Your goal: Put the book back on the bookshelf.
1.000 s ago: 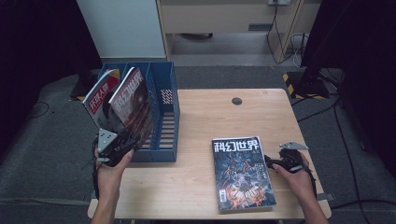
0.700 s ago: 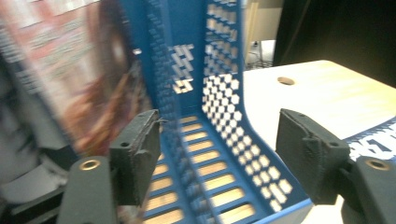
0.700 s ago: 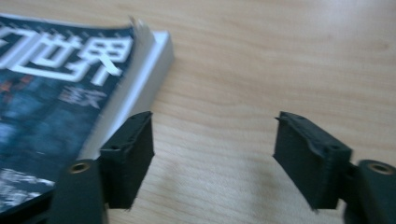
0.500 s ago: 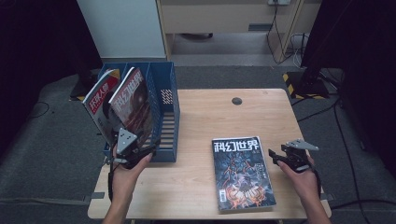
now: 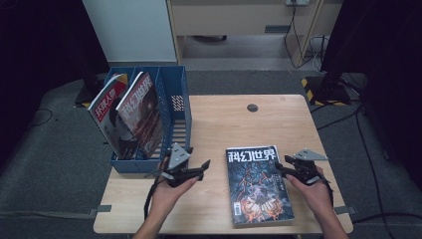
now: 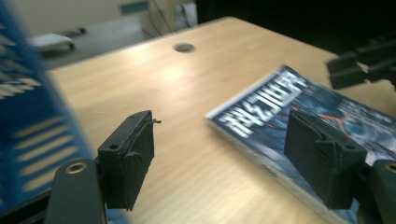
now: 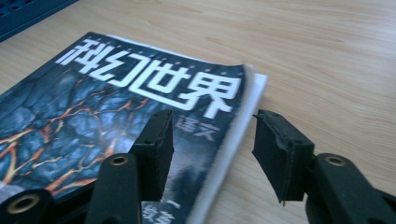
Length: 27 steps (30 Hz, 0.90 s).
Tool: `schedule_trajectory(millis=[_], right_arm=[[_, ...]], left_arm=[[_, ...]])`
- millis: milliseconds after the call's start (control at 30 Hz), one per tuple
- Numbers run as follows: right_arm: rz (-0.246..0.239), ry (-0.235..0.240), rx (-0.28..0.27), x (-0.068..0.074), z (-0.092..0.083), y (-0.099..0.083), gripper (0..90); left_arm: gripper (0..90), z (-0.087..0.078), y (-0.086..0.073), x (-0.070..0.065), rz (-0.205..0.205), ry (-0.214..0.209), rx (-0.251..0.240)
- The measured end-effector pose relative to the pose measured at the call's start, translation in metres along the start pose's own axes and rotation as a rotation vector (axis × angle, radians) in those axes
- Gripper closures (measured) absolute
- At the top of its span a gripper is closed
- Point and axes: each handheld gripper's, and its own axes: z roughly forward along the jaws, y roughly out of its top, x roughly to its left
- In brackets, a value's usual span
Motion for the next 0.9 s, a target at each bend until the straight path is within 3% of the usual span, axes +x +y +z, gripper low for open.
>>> schedule_trajectory(millis=[67, 100, 133, 200, 300, 433, 533, 600, 700, 900], right_arm=[[-0.012, 0.012, 0.008, 0.003, 0.003, 0.000, 43.9], [-0.015, 0.017, 0.014, 0.004, 0.005, -0.001, 42.6], [-0.013, 0.019, 0.022, 0.004, 0.006, -0.001, 41.6], [-0.001, 0.030, 0.034, 0.003, 0.009, -0.003, 39.4], [0.004, 0.051, 0.045, 0.003, 0.012, -0.004, 37.9], [-0.004, 0.079, 0.055, 0.007, 0.015, -0.004, 37.0], [-0.022, 0.074, 0.068, 0.011, 0.017, -0.005, 32.3], [-0.009, 0.079, 0.069, 0.010, 0.017, -0.006, 32.3], [-0.002, 0.082, 0.059, 0.010, 0.018, -0.007, 32.2], [-0.011, 0.083, 0.057, 0.011, 0.019, -0.007, 31.0]], left_arm=[[24.1, 0.016, -0.003, -0.010, 0.037, -0.009, 0.051], [24.1, 0.024, -0.006, -0.014, 0.038, -0.040, 0.077], [23.8, 0.031, -0.008, -0.017, 0.026, -0.065, 0.097], [22.7, 0.045, -0.014, -0.022, 0.011, -0.073, 0.134], [21.7, 0.066, -0.020, -0.030, -0.044, -0.119, 0.197], [20.9, 0.079, -0.030, -0.041, -0.051, -0.117, 0.205], [20.3, 0.078, -0.034, -0.045, -0.082, -0.118, 0.189], [20.0, 0.077, -0.035, -0.047, -0.076, -0.118, 0.183], [19.7, 0.077, -0.037, -0.043, -0.094, -0.117, 0.182], [18.5, 0.088, -0.047, -0.037, -0.132, -0.149, 0.236]])
